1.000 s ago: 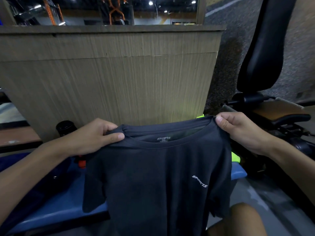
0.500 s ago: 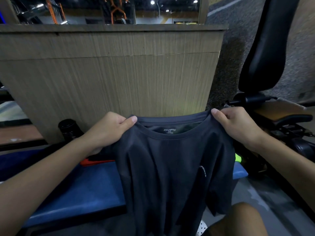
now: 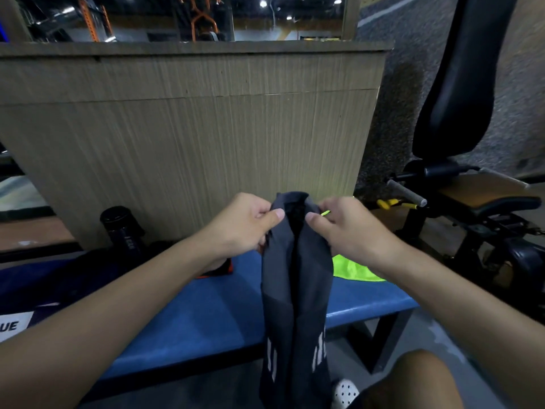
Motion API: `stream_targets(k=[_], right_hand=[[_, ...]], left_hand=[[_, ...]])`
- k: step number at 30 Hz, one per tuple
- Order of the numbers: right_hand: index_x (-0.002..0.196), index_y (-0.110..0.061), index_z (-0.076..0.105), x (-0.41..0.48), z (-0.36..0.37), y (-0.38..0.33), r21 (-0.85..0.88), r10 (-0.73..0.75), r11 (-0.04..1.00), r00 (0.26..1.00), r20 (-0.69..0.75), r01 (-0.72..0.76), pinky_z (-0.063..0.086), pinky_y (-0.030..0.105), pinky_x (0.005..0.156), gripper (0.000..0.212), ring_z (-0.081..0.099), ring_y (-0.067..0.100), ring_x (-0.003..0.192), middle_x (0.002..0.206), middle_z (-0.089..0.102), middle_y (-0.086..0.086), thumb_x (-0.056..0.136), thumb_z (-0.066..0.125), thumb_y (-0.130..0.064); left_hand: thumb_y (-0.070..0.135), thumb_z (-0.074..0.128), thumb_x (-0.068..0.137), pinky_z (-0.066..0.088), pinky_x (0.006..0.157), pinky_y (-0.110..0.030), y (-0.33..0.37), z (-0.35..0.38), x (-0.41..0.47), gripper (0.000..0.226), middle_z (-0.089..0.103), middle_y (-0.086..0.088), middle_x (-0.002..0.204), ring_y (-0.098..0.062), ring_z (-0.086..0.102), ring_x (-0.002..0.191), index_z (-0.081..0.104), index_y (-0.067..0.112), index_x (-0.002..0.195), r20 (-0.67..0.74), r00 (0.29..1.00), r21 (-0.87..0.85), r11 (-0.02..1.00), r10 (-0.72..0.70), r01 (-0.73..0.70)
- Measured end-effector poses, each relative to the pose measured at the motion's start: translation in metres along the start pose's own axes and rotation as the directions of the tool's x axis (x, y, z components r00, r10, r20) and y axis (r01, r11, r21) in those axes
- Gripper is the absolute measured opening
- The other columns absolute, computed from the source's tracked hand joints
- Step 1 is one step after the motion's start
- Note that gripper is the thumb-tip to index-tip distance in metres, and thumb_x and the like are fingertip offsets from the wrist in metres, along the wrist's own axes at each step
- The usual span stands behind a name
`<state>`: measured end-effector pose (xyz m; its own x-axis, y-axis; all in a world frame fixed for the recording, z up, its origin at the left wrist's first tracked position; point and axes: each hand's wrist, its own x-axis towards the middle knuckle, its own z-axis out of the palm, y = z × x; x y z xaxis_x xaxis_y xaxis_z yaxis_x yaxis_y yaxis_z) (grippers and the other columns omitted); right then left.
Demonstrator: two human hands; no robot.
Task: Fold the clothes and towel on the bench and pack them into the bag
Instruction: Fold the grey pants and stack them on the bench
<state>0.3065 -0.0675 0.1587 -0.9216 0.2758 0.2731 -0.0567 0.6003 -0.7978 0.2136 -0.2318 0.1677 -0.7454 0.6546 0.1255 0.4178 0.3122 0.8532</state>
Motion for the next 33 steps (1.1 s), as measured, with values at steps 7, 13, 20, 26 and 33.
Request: stream_targets(k=[7,13,20,26,33], right_hand=[[0.060,-0.017,0.036,-0.003,0.016,-0.012,-0.149,-0.140,0.979,0.990,-0.014,0.137,0.029,0.019,0.042,0.041,0.033,0.008,0.041,0.038,0.033,-0.011,0.095,0.058,-0.018],[0.092,-0.006,0.056,-0.010,0.016,-0.019,0.095,-0.081,0.994,0.961,0.266,0.057,0.057,0.050,0.082,0.015,0.066,0.015,0.075,0.077,0.063,0.008,0.090,0.045,0.005],[0.142,-0.010,0.043,-0.014,0.007,-0.014,0.398,-0.032,0.903,0.902,0.431,-0.158,0.054,0.038,0.094,0.050,0.068,0.022,0.103,0.116,0.070,0.007,0.095,0.045,0.007],[0.134,-0.025,0.047,0.003,-0.006,-0.002,0.116,-0.113,0.988,0.991,0.069,0.105,0.042,0.013,0.082,0.066,0.055,-0.002,0.103,0.117,0.058,-0.006,0.080,0.078,-0.006],[0.107,-0.015,0.068,0.009,-0.016,-0.013,-0.131,-0.144,0.967,0.893,0.427,0.219,0.045,0.021,0.093,0.028,0.058,-0.003,0.099,0.106,0.067,-0.004,0.082,0.078,-0.021]], left_hand=[[0.026,0.056,0.100,0.036,0.062,-0.037,-0.001,0.002,-0.002,0.050,0.038,-0.007,0.063,-0.020,0.036,0.063,0.044,-0.014,0.073,0.014,0.995,0.065,0.993,0.099,-0.100],[0.023,0.070,0.092,0.054,0.068,-0.041,-0.002,-0.003,-0.009,0.030,0.069,-0.007,0.073,-0.024,0.066,0.067,0.067,-0.007,0.089,0.038,0.994,-0.014,0.995,0.104,-0.104],[0.013,0.068,0.091,0.054,0.085,-0.059,-0.009,-0.009,-0.012,0.015,0.074,-0.021,0.091,-0.037,0.071,0.091,0.071,0.000,0.099,-0.038,0.991,-0.049,0.991,0.126,-0.128],[0.002,0.053,0.099,0.053,0.085,-0.047,-0.010,-0.017,-0.017,0.014,0.069,-0.028,0.099,-0.020,0.065,0.087,0.064,-0.006,0.100,0.154,0.968,-0.043,0.980,0.198,-0.193],[-0.002,0.053,0.099,0.055,0.085,-0.033,-0.012,-0.019,-0.018,0.017,0.074,-0.015,0.100,-0.017,0.069,0.093,0.068,0.002,0.105,0.250,0.925,-0.054,0.958,0.285,-0.280]])
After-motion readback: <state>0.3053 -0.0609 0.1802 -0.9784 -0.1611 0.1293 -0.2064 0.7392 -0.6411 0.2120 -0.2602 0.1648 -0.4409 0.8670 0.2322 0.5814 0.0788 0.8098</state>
